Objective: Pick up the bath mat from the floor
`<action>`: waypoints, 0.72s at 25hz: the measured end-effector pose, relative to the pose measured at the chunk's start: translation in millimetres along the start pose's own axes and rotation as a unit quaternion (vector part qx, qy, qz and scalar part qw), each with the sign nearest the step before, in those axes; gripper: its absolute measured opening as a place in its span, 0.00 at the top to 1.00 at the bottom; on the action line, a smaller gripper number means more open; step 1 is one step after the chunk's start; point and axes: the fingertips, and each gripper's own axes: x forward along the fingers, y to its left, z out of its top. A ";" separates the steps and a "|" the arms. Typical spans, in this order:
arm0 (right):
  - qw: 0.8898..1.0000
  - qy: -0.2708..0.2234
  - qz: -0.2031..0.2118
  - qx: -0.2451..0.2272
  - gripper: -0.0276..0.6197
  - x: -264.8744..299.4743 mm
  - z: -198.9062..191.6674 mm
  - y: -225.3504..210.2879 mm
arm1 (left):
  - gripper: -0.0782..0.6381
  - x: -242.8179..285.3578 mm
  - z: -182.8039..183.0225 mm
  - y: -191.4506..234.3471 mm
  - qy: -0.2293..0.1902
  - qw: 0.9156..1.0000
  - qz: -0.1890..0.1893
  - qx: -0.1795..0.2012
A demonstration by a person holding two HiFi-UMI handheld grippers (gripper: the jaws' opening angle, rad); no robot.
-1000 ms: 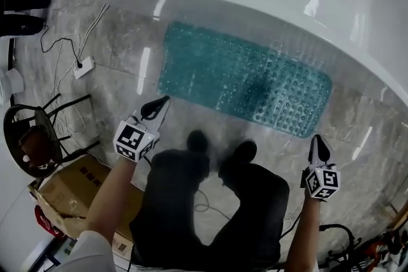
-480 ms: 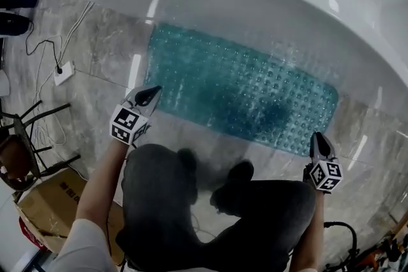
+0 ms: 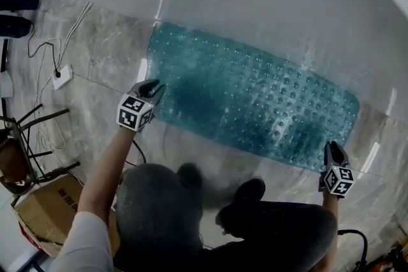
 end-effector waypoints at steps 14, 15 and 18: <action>0.997 0.025 -0.071 0.036 0.69 29.3 -45.9 -78.0 | 0.36 58.5 -78.1 101.3 0.129 0.983 0.040 -0.122; 0.996 0.028 -0.071 0.043 0.66 31.8 -50.5 -84.2 | 0.36 63.2 -81.6 101.5 0.139 0.980 0.030 -0.137; 0.994 0.036 -0.076 0.067 0.55 38.7 -65.3 -104.5 | 0.37 72.9 -86.1 98.6 0.158 0.977 0.025 -0.140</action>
